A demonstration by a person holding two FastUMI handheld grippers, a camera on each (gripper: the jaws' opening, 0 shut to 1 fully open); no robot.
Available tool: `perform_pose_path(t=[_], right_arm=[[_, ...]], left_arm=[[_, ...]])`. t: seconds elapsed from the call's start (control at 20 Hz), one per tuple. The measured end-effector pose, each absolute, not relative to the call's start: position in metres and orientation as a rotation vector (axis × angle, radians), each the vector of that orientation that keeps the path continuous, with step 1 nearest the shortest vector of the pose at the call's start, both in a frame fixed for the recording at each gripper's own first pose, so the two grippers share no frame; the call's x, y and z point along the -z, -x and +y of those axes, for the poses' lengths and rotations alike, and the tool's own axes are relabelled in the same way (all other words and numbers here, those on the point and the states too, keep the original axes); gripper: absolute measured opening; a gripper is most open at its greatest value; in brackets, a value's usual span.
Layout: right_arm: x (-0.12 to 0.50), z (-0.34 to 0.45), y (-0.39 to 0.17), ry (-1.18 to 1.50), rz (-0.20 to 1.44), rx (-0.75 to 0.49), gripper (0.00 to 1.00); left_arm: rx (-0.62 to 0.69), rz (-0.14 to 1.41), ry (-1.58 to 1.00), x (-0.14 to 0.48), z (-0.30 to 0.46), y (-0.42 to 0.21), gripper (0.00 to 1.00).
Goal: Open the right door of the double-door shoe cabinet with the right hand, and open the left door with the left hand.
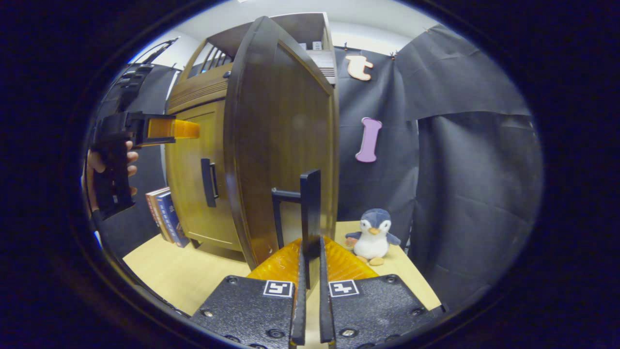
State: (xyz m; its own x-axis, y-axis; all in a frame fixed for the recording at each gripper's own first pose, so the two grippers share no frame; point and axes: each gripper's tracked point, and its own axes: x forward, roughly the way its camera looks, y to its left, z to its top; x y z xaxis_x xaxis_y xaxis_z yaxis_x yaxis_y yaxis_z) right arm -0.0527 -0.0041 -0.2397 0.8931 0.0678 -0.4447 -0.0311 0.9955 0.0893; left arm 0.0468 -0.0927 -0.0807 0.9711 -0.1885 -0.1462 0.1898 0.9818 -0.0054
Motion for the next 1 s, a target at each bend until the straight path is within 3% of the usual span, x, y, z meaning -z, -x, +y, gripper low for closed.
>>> perform_pose_path(t=[0.35,0.45,0.9,0.95,1.0], right_arm=[[0.236,-0.041,0.056,-0.127,0.474,0.027,0.10],[0.236,-0.043,0.057,-0.134,0.478,0.022,0.04],[0.227,-0.060,0.067,-0.144,0.492,0.061,0.05],[0.226,-0.064,0.068,-0.135,0.491,0.070,0.00],[0.224,-0.068,0.070,-0.124,0.488,0.083,0.04]], left_arm=[[0.193,0.187,-0.015,0.103,-0.104,-0.050,0.96],[0.189,0.203,-0.010,0.110,-0.104,-0.052,0.96],[0.160,0.263,0.034,0.135,-0.097,-0.066,0.96],[0.159,0.278,0.047,0.141,-0.097,-0.067,0.96],[0.155,0.290,0.053,0.144,-0.097,-0.068,0.96]])
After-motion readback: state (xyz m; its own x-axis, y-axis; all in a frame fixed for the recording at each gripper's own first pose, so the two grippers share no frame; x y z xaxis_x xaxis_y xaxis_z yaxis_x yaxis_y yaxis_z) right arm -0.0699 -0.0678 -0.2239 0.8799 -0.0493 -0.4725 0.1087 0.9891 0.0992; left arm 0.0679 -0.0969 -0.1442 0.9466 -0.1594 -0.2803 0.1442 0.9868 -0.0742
